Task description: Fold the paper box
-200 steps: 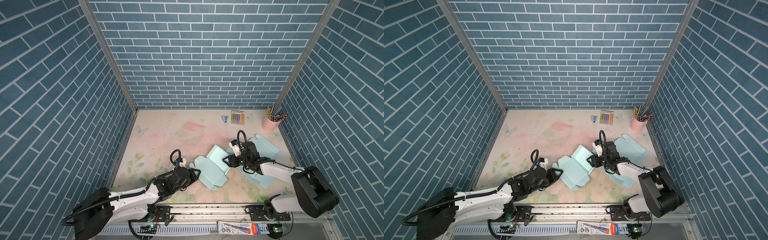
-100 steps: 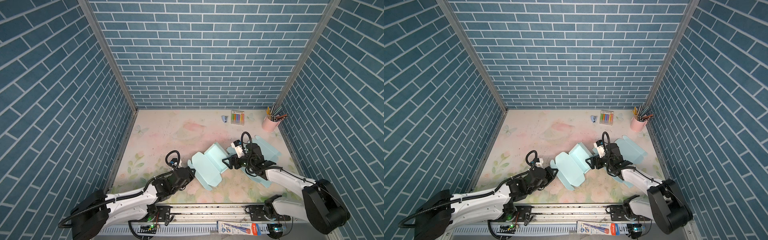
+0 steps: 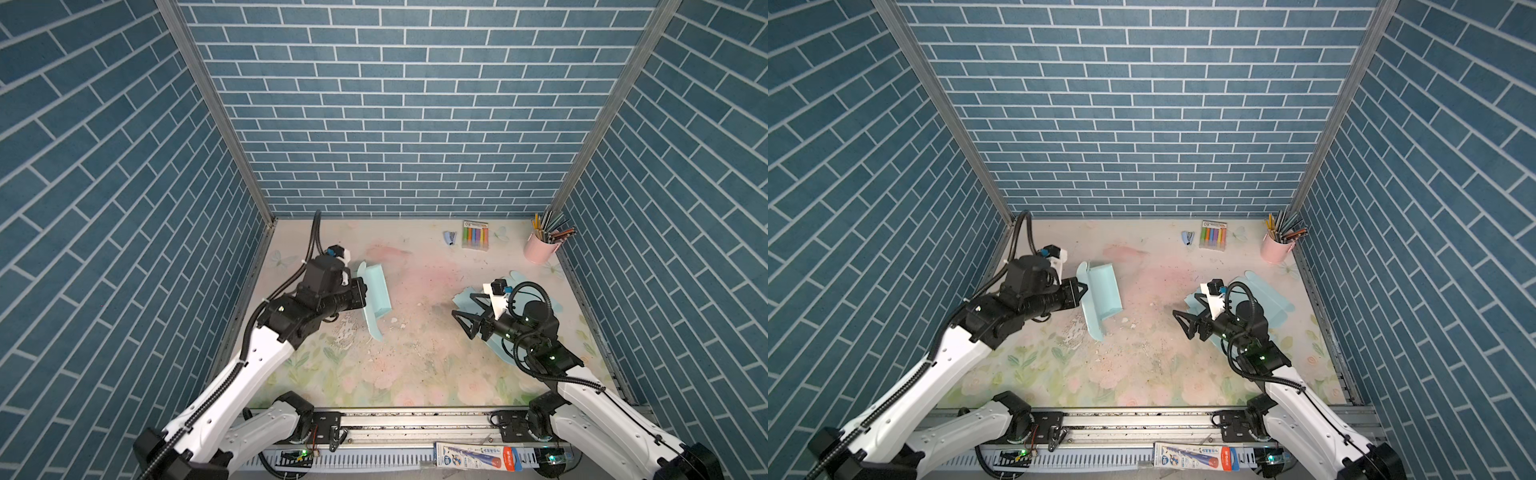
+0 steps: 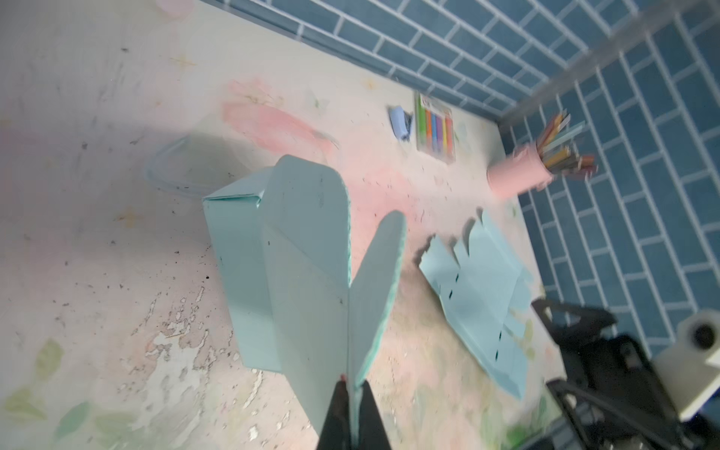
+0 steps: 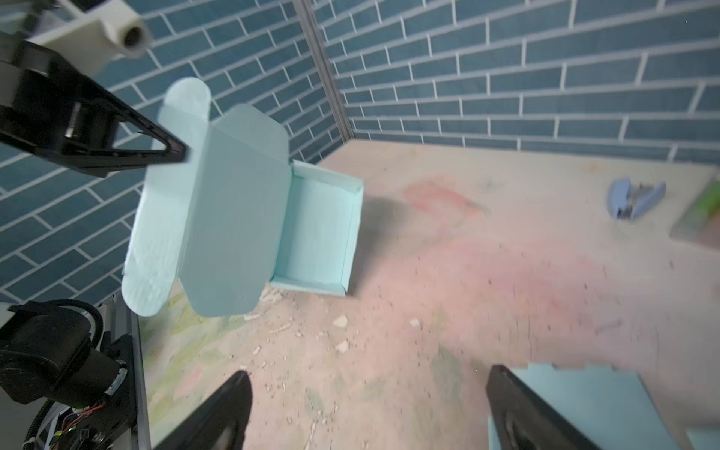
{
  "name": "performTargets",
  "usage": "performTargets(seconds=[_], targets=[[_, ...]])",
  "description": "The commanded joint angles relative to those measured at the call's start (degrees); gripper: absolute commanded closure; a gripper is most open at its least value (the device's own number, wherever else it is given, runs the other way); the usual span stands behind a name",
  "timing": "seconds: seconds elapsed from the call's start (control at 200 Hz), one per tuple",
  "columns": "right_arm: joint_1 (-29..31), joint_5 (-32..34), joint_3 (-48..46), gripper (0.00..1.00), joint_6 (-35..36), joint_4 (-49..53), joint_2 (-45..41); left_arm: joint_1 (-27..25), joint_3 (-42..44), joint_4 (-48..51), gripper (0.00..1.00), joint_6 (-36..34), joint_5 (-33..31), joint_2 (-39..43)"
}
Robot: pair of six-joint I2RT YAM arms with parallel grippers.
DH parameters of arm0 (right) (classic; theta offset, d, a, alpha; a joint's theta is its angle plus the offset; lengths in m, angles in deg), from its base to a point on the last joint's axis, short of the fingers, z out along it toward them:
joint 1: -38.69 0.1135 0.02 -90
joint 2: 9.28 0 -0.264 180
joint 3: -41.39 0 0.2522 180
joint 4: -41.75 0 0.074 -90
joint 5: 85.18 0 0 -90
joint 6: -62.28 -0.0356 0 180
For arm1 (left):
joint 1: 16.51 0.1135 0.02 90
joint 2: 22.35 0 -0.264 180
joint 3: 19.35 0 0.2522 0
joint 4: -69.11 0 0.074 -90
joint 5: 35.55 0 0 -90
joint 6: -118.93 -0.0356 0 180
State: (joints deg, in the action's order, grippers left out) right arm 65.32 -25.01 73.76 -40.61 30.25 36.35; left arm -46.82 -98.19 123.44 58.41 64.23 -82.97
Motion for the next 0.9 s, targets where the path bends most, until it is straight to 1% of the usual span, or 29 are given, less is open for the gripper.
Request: performTargets(seconds=[0.0,0.04,0.1,0.135,0.18,0.27,0.305,0.36,0.405,0.44,0.545,0.595,0.67,0.745,0.825,0.865,0.895], targets=[[0.35,-8.83,0.24,0.08,6.85,-24.31,5.12,-2.07,-7.31,17.57,1.0,-17.43,3.32,-4.06],[0.39,-12.14,1.34,0.09,9.32,-28.26,8.18,-6.15,-9.31,18.62,1.0,-18.75,1.81,-5.58],[0.44,-18.03,4.46,0.11,14.07,-30.42,12.93,-8.88,-10.45,18.94,1.0,-19.66,2.88,-7.36],[0.44,-21.15,7.06,0.11,17.54,-28.77,16.22,-9.64,-10.54,18.41,1.0,-20.13,4.53,-8.06],[0.38,-23.52,9.67,0.12,21.08,-26.1,19.34,-11.08,-10.8,17.76,1.0,-21.05,6.01,-8.37],[0.35,-28.21,15.32,0.13,28.6,-20.74,26.88,-13.48,-11.73,18.06,1.0,-22.24,5.61,-9.07],[0.35,-29.89,16.84,0.15,29.85,-19.91,29.07,-14.22,-11.91,18.17,1.0,-22.6,5.68,-9.37],[0.49,-31.25,19.54,0.17,32.7,-15.78,31.63,-15.46,-12.04,18.32,1.0,-22.79,6.36,-9.9],[0.82,-32.8,20.21,0.19,33.37,-15.42,32.94,-16.12,-12.32,18.59,1.0,-22.82,6.55,-10.34],[1.27,-33.32,20.32,0.21,34.34,-14.94,33.44,-16.41,-12.5,18.74,1.0,-22.95,6.3,-10.56],[3.17,-32.33,21.49,0.24,40.85,-6.76,34.03,-16.82,-13.71,19.05,1.0,-23.24,4.74,-11.22],[3.75,-31.79,22.13,0.27,43.28,-3.67,34.51,-16.91,-14.39,19.27,1.0,-23.39,4.3,-11.73],[4.74,-31.29,23.04,0.36,45.41,-1.32,34.96,-17.42,-14.99,19.44,1.0,-23.6,3.8,-12.66],[6.05,-30.02,23.95,0.43,46.78,0.23,35.1,-17.88,-15.4,19.45,1.0,-23.88,3.11,-13.53],[6.97,-28.29,24.45,0.47,47.83,1.43,34.89,-18.31,-15.6,19.58,1.0,-24.09,2.55,-13.94],[7.4,-27.56,24.46,0.51,48.07,1.6,34.72,-18.43,-15.65,19.7,1.0,-24.11,2.46,-13.85],[7.69,-27.1,24.46,0.55,48.21,1.61,34.65,-18.41,-15.69,19.67,1.0,-24.14,2.4,-13.74]])
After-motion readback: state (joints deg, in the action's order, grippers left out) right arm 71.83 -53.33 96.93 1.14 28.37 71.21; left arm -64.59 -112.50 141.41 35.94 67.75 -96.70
